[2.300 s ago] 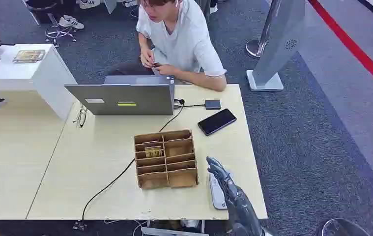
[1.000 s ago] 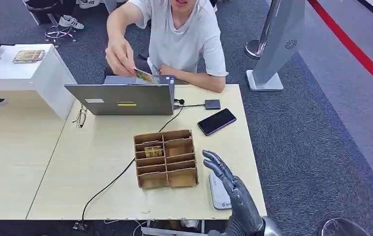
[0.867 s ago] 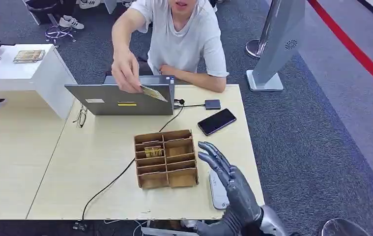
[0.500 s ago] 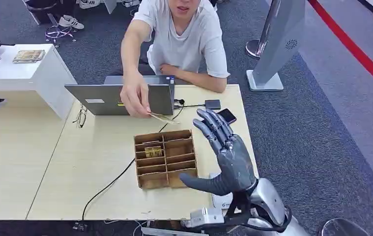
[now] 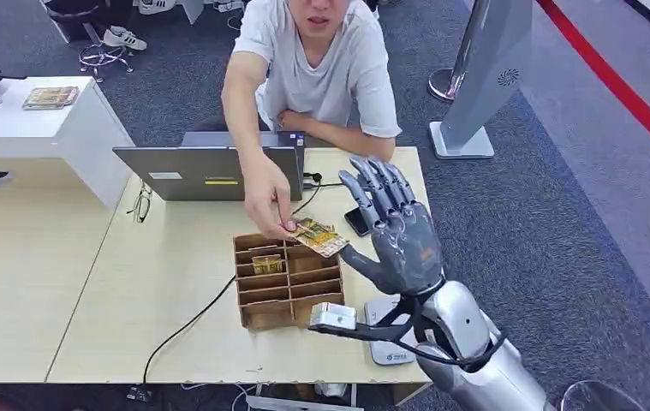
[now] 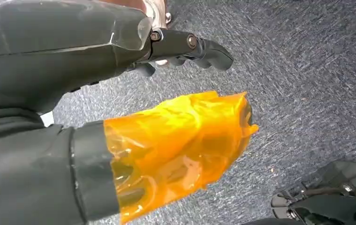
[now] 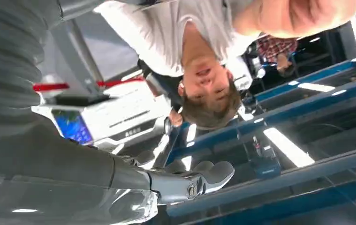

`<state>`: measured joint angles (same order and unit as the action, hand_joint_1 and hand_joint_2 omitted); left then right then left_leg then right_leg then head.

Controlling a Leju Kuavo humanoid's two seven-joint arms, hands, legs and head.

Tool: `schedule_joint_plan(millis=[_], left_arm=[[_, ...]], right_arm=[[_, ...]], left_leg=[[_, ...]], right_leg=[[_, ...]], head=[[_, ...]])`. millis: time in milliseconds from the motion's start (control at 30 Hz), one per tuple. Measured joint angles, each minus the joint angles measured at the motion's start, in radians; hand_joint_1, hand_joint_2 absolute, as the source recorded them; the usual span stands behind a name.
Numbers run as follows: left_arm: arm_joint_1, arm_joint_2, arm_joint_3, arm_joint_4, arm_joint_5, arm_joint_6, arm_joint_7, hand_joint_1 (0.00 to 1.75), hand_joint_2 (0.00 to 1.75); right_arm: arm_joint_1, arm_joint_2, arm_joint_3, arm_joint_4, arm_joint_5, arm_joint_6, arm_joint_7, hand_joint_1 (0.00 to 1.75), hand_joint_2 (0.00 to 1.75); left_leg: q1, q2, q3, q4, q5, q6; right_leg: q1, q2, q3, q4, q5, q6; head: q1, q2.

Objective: Pass the card to the sensor for recognition and then transmit it.

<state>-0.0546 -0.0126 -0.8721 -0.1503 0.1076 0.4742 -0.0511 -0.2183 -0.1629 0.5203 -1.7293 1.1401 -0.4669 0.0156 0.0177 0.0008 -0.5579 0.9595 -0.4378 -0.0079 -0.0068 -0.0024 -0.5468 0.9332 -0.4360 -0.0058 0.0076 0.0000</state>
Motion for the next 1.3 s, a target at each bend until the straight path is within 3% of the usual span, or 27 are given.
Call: schedule_joint_plan(millis=[300, 800, 833, 867, 900, 933, 1300], left_arm=[[-0.002, -0.005, -0.012, 0.0, -0.009, 0.002, 0.008, 0.0, 0.0], [-0.003, -0.016, -0.016, 0.0, -0.015, 0.008, 0.01, 0.0, 0.0], [-0.003, -0.016, -0.016, 0.0, -0.016, 0.009, 0.01, 0.0, 0.0], [-0.003, -0.017, -0.017, 0.0, -0.018, 0.01, 0.01, 0.0, 0.0], [-0.003, -0.018, -0.017, 0.0, -0.018, 0.01, 0.01, 0.0, 0.0], [-0.003, -0.019, -0.017, 0.0, -0.018, 0.01, 0.01, 0.0, 0.0], [-0.002, -0.022, -0.019, 0.0, -0.021, 0.012, 0.01, 0.0, 0.0]], right_arm=[[-0.004, 0.014, -0.016, 0.029, 0.071, 0.0, 0.044, 0.0, 1.75], [-0.004, 0.027, -0.024, 0.033, 0.08, 0.01, 0.053, 0.03, 1.75], [-0.004, 0.029, -0.025, 0.033, 0.079, 0.011, 0.053, 0.35, 1.75], [-0.004, 0.03, -0.026, 0.033, 0.079, 0.012, 0.052, 1.41, 1.75], [-0.004, 0.032, -0.027, 0.033, 0.079, 0.013, 0.052, 1.41, 1.75], [-0.004, 0.033, -0.027, 0.033, 0.079, 0.013, 0.051, 1.69, 1.75], [-0.001, 0.042, -0.032, 0.033, 0.068, 0.013, 0.047, 1.75, 1.75]], left_leg=[[0.0, 0.0, 0.0, 0.0, 0.0, 0.0], [0.0, 0.0, 0.0, 0.0, 0.0, 0.0], [0.0, 0.0, 0.0, 0.0, 0.0, 0.0], [0.0, 0.0, 0.0, 0.0, 0.0, 0.0], [0.0, 0.0, 0.0, 0.0, 0.0, 0.0], [0.0, 0.0, 0.0, 0.0, 0.0, 0.0], [0.0, 0.0, 0.0, 0.0, 0.0, 0.0]], right_leg=[[0.0, 0.0, 0.0, 0.0, 0.0, 0.0], [0.0, 0.0, 0.0, 0.0, 0.0, 0.0], [0.0, 0.0, 0.0, 0.0, 0.0, 0.0], [0.0, 0.0, 0.0, 0.0, 0.0, 0.0], [0.0, 0.0, 0.0, 0.0, 0.0, 0.0], [0.0, 0.0, 0.0, 0.0, 0.0, 0.0], [0.0, 0.0, 0.0, 0.0, 0.0, 0.0]], head=[[0.0, 0.0], [0.0, 0.0], [0.0, 0.0], [0.0, 0.0], [0.0, 0.0], [0.0, 0.0], [0.0, 0.0]])
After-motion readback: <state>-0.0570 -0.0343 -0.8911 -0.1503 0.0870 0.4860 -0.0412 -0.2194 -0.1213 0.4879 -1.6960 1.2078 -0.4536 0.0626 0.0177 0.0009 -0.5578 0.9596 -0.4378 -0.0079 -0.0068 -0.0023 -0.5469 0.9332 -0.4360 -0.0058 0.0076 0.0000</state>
